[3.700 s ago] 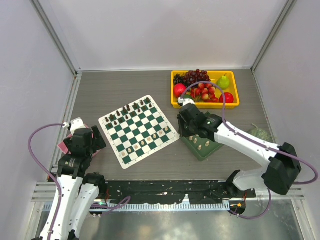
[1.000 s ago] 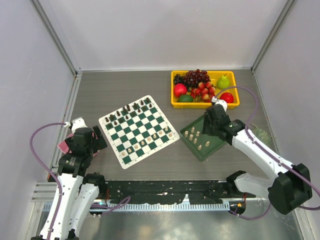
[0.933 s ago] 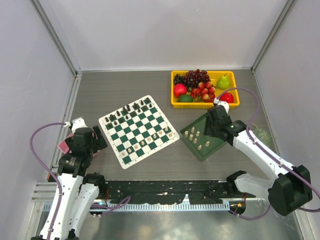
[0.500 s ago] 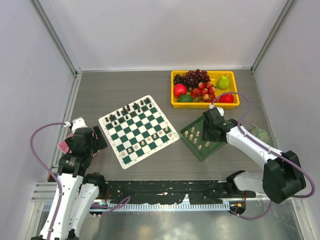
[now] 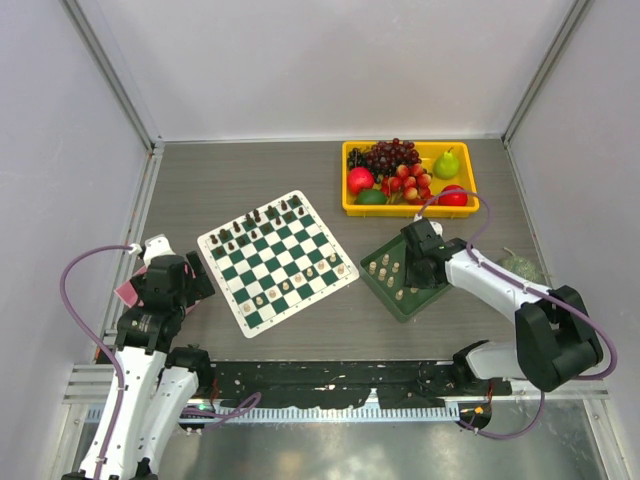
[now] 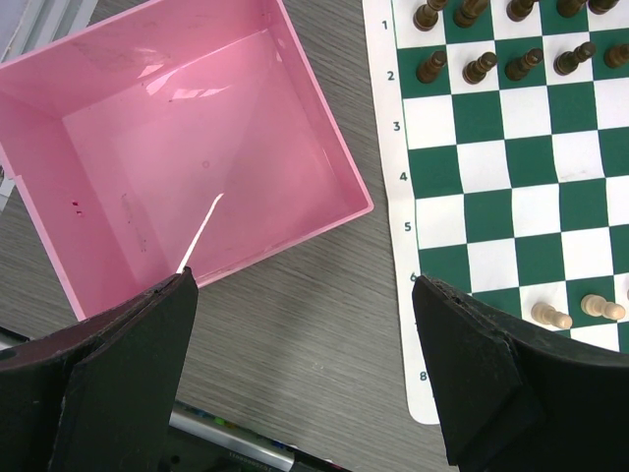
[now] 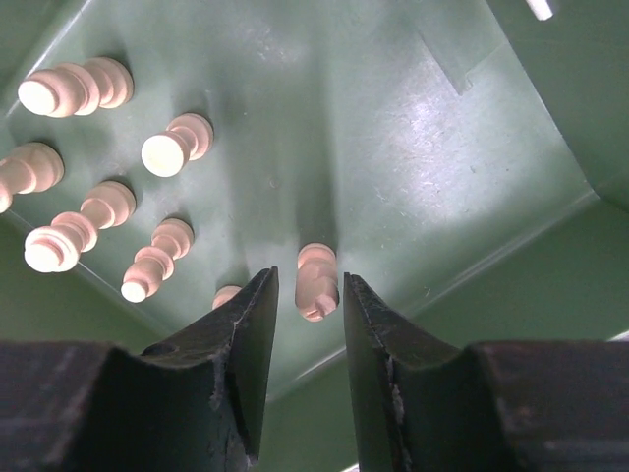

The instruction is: Set up the chess pieces on the board

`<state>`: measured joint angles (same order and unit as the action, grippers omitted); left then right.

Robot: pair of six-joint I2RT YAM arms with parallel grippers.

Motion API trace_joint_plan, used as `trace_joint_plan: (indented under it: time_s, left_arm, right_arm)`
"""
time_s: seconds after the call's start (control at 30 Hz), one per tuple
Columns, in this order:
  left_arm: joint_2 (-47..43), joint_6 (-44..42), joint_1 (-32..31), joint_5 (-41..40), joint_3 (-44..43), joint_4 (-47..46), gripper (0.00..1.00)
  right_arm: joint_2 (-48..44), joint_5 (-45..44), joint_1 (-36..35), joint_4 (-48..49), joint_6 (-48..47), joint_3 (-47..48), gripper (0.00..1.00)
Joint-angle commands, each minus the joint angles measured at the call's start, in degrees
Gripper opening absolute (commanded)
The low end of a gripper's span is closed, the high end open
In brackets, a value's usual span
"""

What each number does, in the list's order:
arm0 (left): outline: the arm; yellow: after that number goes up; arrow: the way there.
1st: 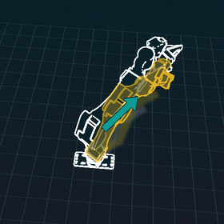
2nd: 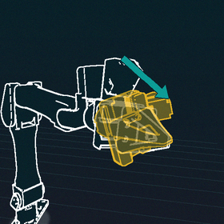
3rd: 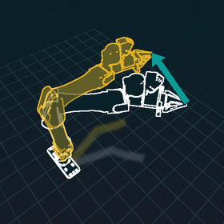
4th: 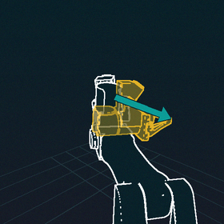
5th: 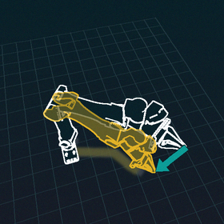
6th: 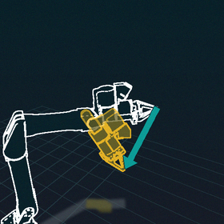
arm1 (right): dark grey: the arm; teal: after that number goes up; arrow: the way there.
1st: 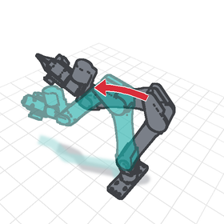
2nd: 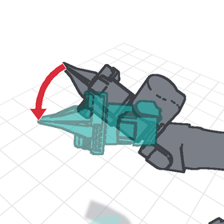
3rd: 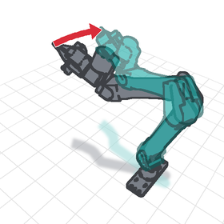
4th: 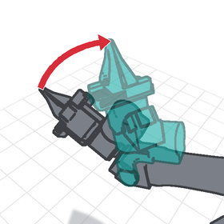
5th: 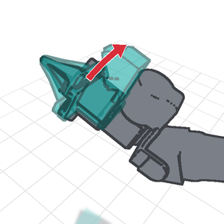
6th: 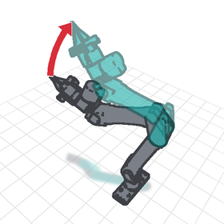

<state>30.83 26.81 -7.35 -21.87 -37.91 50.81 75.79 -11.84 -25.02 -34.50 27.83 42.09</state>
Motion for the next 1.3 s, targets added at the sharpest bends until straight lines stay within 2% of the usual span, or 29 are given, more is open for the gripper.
trace_joint_plan:
  time_s: [0.0,0.23,0.33,0.57,0.83,1.03,1.27]
  left_arm:
    - [-0.42,0.00,0.41,0.07,-0.85,-2.03,0.99]
    - [-0.42,-0.18,0.41,0.25,-0.85,-1.94,0.99]
    - [-0.42,-0.09,0.41,0.16,-0.85,-2.03,0.99]
    - [-0.51,-0.18,0.41,0.16,-0.94,-2.03,0.99]
    - [-0.51,-0.18,0.41,0.07,-0.85,-2.03,0.99]
    - [-0.59,-0.09,0.41,-0.02,-0.85,-1.94,0.99]
    - [-0.77,0.00,0.41,-0.02,-0.85,-1.85,0.99]
  right_arm:
    - [0.32,0.06,0.14,1.98,0.91,-0.51,0.37]
    - [0.06,-2.31,0.06,1.81,0.29,-0.34,0.32]
    - [-0.11,-2.58,0.14,1.63,-0.23,-0.08,0.24]
    - [-3.19,-1.70,0.05,0.23,-1.81,2.03,0.14]
    - [-8.02,0.41,-1.70,-3.29,-1.82,7.30,0.13]
    - [-7.24,0.85,-8.90,-3.56,-0.68,13.97,0.13]
    - [3.21,1.29,-20.76,-1.10,1.08,22.33,0.13]
